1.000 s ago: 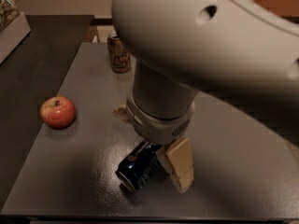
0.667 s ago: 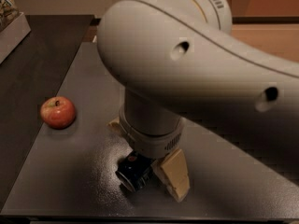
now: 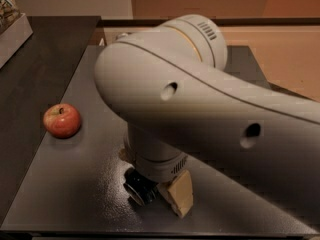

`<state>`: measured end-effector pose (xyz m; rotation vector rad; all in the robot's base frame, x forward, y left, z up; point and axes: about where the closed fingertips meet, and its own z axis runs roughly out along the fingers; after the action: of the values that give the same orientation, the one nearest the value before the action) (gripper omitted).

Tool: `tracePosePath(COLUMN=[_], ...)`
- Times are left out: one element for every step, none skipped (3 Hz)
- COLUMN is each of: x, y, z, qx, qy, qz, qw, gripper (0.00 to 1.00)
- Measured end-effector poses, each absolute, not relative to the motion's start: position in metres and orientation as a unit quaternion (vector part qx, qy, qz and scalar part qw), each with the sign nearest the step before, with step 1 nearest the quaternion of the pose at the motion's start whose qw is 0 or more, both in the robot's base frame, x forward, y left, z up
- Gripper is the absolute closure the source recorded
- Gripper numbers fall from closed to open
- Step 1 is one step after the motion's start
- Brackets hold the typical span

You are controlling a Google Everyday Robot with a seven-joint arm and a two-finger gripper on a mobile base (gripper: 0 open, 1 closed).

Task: Place pepsi can upright

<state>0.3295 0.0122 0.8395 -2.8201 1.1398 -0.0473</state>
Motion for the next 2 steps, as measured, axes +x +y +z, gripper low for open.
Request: tracePosePath(x=[0.3304, 0.3322], y=[0.0119, 0.0142], z=[0.8366, 0.8462], qx=[-0.925, -0.923], qy=[0.377, 0.381], qz=[-0.017, -0.018], qw=[0.047, 0.055], gripper=[0.41, 0.65])
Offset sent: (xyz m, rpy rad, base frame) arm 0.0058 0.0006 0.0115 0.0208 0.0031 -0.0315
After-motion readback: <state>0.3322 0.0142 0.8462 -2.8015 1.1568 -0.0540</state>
